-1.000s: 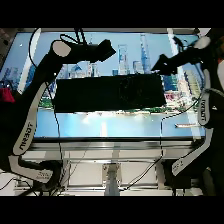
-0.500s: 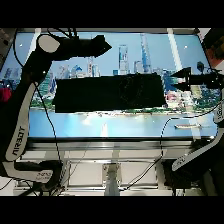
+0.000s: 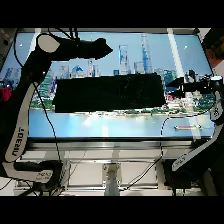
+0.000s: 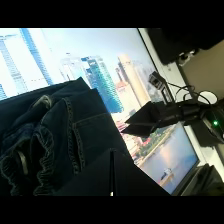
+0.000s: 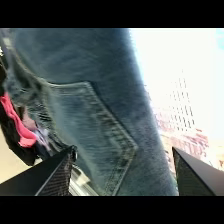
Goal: Fold the clothes and pants, and hang the long-sleeved shirts on hangers.
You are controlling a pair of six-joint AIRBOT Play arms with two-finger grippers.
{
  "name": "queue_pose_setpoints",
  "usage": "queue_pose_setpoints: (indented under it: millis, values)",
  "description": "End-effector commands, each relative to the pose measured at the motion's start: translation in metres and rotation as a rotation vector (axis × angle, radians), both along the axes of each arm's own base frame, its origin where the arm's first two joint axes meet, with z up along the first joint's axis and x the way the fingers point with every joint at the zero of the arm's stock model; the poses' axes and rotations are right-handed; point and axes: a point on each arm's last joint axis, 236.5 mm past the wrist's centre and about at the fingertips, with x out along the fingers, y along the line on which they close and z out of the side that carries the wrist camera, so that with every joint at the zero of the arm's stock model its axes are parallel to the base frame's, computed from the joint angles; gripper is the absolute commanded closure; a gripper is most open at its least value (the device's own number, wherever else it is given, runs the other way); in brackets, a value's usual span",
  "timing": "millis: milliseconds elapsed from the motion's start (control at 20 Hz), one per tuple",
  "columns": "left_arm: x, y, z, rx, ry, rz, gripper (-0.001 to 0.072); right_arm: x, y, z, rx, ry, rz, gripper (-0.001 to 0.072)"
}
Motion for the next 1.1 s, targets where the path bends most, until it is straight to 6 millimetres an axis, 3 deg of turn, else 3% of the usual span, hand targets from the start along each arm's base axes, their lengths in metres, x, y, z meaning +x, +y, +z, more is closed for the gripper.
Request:
queue_pose_setpoints:
  millis: [0,300,350,400,450,500,650,900,1050]
  values:
    - [-0.001,-0.001,0.000,0.004,-0.005,-0.007,0.0681,-0.006,0.021,-0.011,0.011,0.034,0.065,0.0033]
    - [-0.001,-0.001,0.000,0.005,-0.007,-0.008,0.0681,-0.010,0.068,-0.019,0.018,0.056,0.173,0.0043]
    - [-0.001,-0.001,0.000,0.005,-0.007,-0.008,0.0681,-0.011,0.071,-0.018,0.024,0.059,0.185,0.0075]
    - [-0.001,-0.001,0.000,0.005,-0.007,-0.008,0.0681,-0.018,0.075,-0.014,0.044,0.072,0.213,0.0279]
    - [-0.001,-0.001,0.000,0.005,-0.006,-0.008,0.0681,-0.024,0.075,-0.011,0.060,0.085,0.232,0.0529]
    - [-0.001,-0.002,-0.002,0.007,-0.003,-0.011,0.0681,-0.030,0.075,-0.006,0.083,0.098,0.246,0.0684]
    - [-0.008,-0.008,-0.020,0.035,0.048,-0.047,0.0682,-0.037,0.059,0.016,0.098,0.128,0.213,0.0687]
    - [-0.020,-0.007,-0.122,0.288,0.289,-0.005,0.0682,-0.048,-0.002,0.074,0.011,0.053,0.102,0.0687]
    - [-0.044,-0.040,-0.171,0.355,0.369,-0.091,0.0681,-0.052,-0.025,0.108,-0.037,-0.002,0.024,0.0687]
